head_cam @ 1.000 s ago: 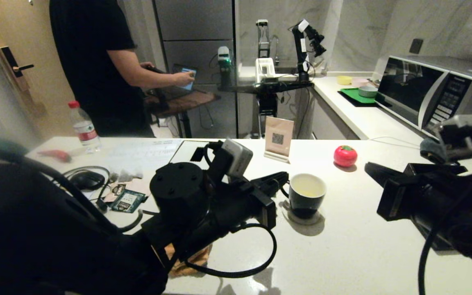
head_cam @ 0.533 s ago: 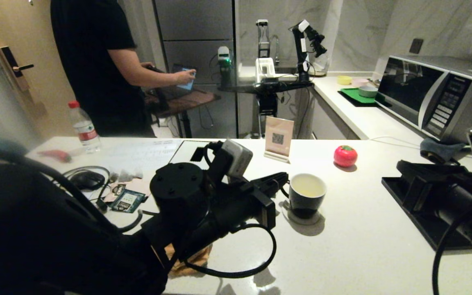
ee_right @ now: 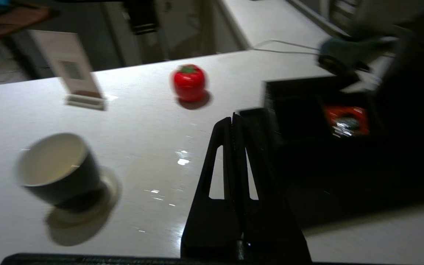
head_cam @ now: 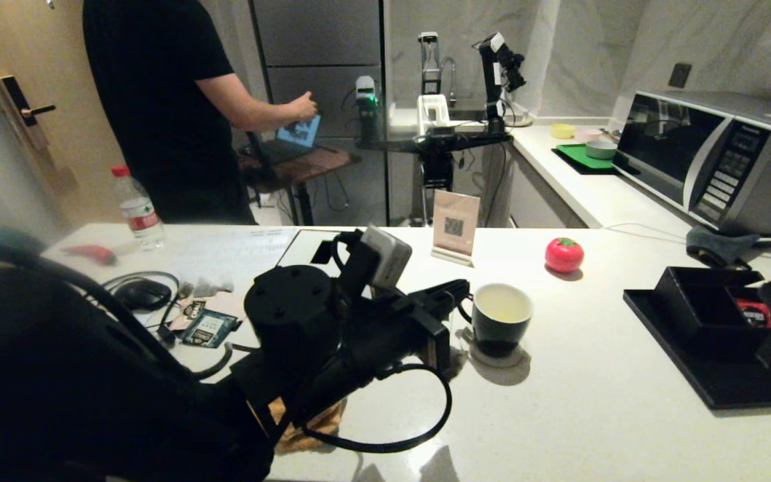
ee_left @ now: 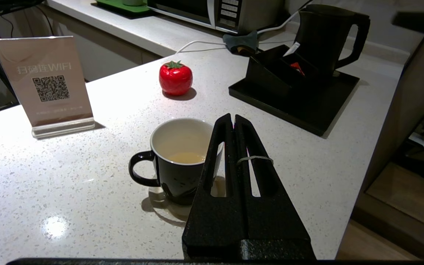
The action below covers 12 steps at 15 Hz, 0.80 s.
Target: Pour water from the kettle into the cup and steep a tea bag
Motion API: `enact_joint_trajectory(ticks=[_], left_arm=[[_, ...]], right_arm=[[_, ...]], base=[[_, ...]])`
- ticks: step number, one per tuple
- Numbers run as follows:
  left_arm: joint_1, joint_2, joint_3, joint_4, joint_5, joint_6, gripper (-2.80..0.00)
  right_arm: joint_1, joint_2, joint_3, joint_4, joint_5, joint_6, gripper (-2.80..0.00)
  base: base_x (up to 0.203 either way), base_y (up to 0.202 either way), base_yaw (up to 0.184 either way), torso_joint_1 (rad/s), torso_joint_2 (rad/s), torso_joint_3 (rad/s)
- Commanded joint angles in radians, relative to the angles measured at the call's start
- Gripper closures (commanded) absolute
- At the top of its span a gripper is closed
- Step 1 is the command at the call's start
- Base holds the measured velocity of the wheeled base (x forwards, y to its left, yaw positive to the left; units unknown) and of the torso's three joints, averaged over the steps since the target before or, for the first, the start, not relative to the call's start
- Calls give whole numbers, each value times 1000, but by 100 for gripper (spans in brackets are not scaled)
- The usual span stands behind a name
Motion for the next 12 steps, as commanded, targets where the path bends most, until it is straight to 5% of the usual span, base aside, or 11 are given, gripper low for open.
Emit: enact_joint_trajectory(ticks=[1,7,12], left_arm=[[1,-2,0,-9,-1,-1,0],[0,1,0,-9,-1,-3,0],[0,-9,1,-9,1,-1,0]], right_arm=[[-103,-115,84,-2,-4,-4,0],[-186,-400,255,37,-6,-143,0],[-258,-737,270,347,-3,-226,0]], base=[[0,0,0,0,0,0],[0,0,0,0,0,0],[0,0,0,0,0,0]])
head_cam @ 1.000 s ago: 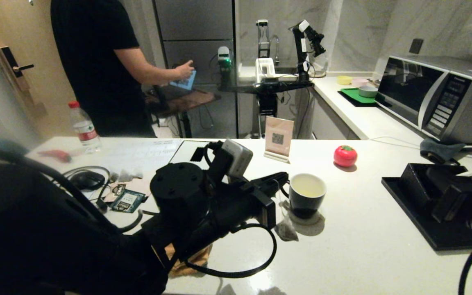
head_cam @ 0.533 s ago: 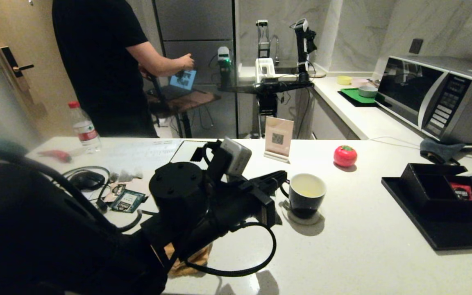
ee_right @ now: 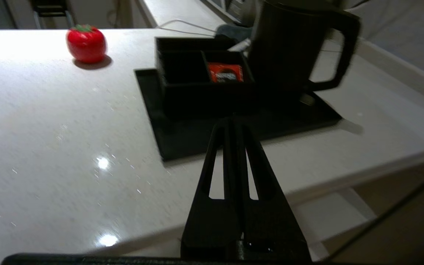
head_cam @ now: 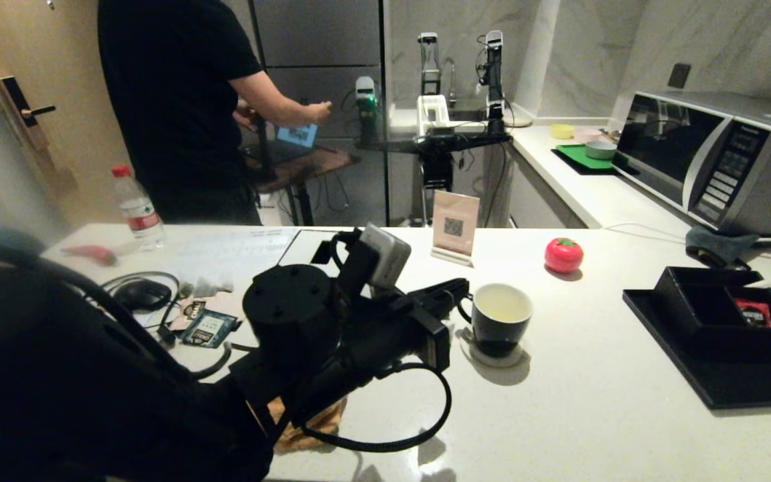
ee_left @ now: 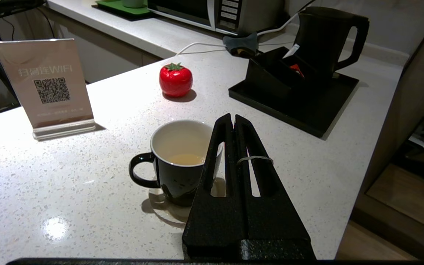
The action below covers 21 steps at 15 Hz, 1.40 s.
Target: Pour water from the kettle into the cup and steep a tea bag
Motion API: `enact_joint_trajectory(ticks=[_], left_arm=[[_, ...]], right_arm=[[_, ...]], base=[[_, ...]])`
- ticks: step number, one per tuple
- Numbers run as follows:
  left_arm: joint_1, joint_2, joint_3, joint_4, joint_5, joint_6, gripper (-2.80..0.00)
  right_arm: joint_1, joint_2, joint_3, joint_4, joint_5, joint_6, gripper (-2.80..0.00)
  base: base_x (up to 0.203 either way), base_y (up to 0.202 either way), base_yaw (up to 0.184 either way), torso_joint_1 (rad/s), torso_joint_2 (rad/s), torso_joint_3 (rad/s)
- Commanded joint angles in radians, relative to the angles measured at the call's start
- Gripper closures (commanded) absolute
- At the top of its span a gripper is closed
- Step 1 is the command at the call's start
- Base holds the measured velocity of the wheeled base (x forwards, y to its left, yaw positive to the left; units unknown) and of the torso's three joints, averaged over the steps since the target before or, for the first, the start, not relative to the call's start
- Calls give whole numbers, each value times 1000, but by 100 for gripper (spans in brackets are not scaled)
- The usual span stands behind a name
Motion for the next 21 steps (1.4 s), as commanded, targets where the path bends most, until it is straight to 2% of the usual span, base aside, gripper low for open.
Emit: enact_joint_trajectory(ticks=[1,3,6,9,12,21], left_arm=[[0,-7,2,-8,0,-2,0],[0,-7,15,-8,5,-2,0],[2,-5,12,-8,5,-2,0],[2,-4,4,-7,5,-2,0],[3,-4,0,-7,5,-4,0],[68,-1,-53,6,-2,-2,0]], right_arm=[[-26,-234,5,137,5,-23,0],[-36,-328,8,257,60,-31,0],[-42,-389,9,309,314,31,0],[-47,-505,5,509,466,59,0],[-48,-505,3,513,470,109,0],[-48,-505,5,508,468,123,0]], base=[[0,0,0,0,0,0],[0,0,0,0,0,0],[0,0,0,0,0,0],[0,0,0,0,0,0],[0,0,0,0,0,0],[0,0,0,0,0,0]])
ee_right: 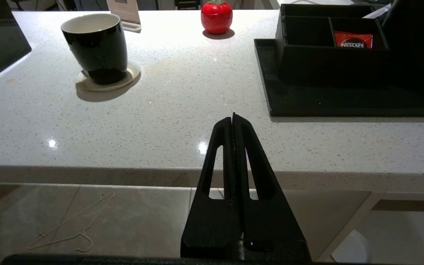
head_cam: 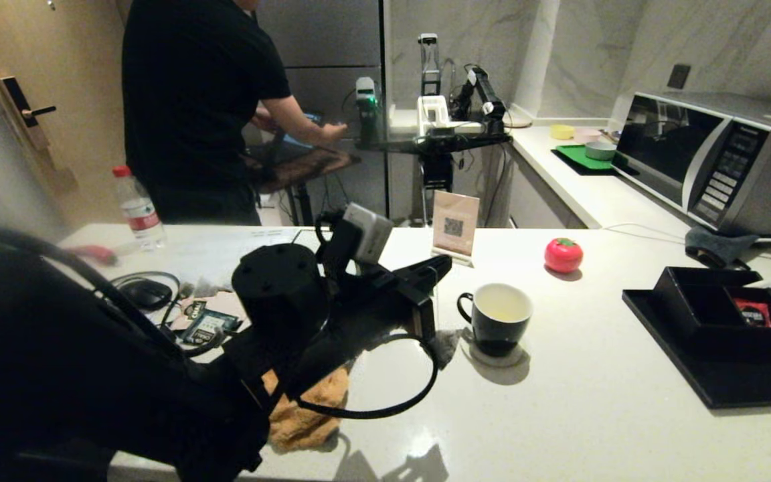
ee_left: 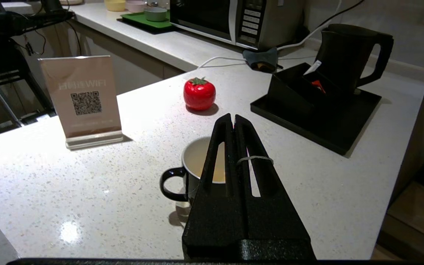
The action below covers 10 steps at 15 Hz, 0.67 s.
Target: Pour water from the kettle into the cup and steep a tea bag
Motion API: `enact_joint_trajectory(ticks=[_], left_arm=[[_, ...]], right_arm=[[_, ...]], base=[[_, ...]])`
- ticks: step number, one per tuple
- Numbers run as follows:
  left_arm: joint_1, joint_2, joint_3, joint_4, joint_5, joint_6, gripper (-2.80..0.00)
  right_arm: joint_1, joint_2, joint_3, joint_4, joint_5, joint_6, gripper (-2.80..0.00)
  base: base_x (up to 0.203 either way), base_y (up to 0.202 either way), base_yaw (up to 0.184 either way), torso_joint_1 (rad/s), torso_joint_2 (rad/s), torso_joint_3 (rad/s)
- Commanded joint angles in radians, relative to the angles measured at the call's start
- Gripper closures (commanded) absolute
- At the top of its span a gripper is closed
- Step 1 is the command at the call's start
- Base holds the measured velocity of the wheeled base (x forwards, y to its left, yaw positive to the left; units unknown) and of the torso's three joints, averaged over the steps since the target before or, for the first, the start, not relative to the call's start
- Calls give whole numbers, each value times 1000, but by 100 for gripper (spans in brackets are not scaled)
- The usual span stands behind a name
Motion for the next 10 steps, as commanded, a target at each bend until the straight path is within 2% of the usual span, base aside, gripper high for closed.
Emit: enact_joint_trajectory(ticks=[1,10], left_arm=[[6,2,-13,-7,-2,-1,0],[7,-21,-44,-6,-1,-1,0]], right_arm=[[0,1,0,0,0,9,0],[0,1,0,0,0,10,0]], base=[[0,0,0,0,0,0],[0,0,0,0,0,0]])
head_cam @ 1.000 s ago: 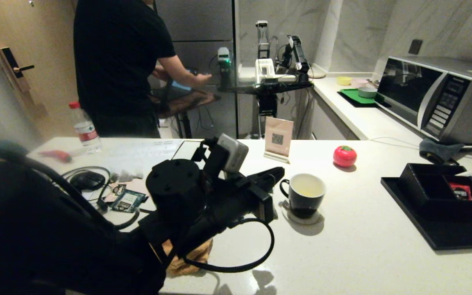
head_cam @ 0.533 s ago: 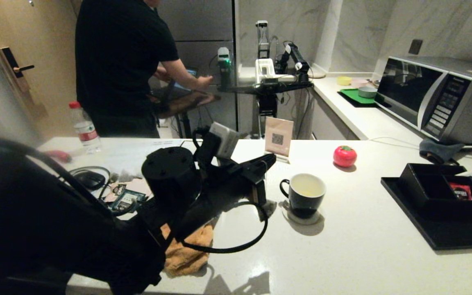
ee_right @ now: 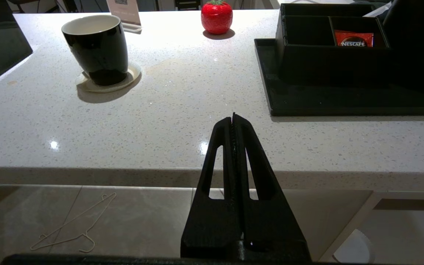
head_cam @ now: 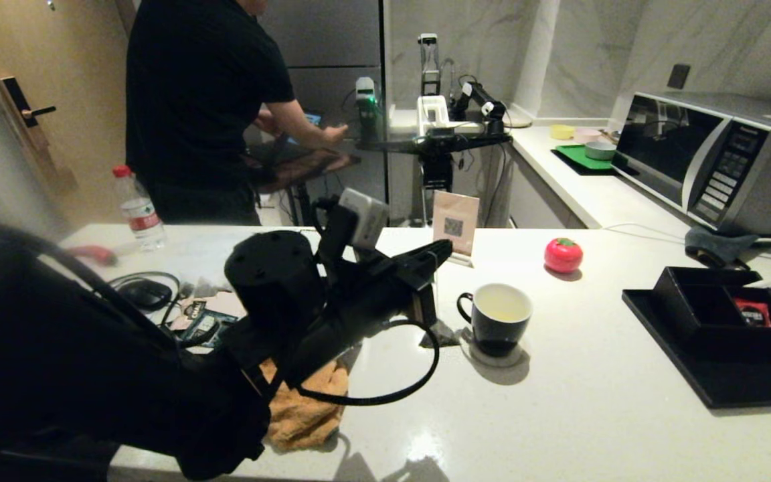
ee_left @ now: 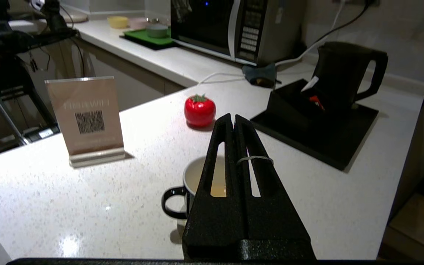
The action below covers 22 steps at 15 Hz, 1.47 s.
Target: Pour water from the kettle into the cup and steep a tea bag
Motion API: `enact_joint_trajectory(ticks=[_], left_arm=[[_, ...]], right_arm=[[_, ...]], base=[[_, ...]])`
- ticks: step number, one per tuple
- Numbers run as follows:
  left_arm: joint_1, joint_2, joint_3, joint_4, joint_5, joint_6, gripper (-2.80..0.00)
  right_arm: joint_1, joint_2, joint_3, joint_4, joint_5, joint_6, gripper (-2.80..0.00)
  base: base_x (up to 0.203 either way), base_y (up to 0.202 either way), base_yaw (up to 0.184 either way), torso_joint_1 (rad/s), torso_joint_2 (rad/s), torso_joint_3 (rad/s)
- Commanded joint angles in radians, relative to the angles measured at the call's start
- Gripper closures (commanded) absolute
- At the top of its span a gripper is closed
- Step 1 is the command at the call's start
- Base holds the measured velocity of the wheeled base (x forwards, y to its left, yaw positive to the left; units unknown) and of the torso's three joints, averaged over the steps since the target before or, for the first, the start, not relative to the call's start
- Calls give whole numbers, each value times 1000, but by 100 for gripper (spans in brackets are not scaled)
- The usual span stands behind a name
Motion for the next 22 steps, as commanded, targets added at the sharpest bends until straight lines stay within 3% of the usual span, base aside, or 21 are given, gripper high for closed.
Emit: enact_joint_trajectory(ticks=[1,22], left_arm=[[1,-13,-17,-7,0,-1,0],[251,-190,-112,234,-7,4,0]], right_arm=[[0,1,0,0,-1,1,0],[0,1,3,-15,0,3,0]], base=[[0,0,0,0,0,0],[0,0,0,0,0,0]])
